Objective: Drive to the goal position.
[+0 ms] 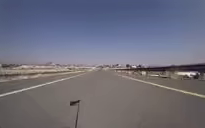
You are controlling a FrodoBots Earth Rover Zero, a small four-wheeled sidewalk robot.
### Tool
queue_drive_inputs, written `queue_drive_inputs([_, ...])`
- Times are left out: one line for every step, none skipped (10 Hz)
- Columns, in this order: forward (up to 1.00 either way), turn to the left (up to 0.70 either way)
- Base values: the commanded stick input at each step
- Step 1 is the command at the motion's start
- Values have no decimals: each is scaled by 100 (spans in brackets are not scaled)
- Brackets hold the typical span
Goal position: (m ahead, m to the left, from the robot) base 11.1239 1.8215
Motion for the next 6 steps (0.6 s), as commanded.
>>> queue_drive_inputs([100, 0])
queue_drive_inputs([100, 0])
queue_drive_inputs([100, 0])
queue_drive_inputs([100, 0])
queue_drive_inputs([100, 0])
queue_drive_inputs([100, 0])
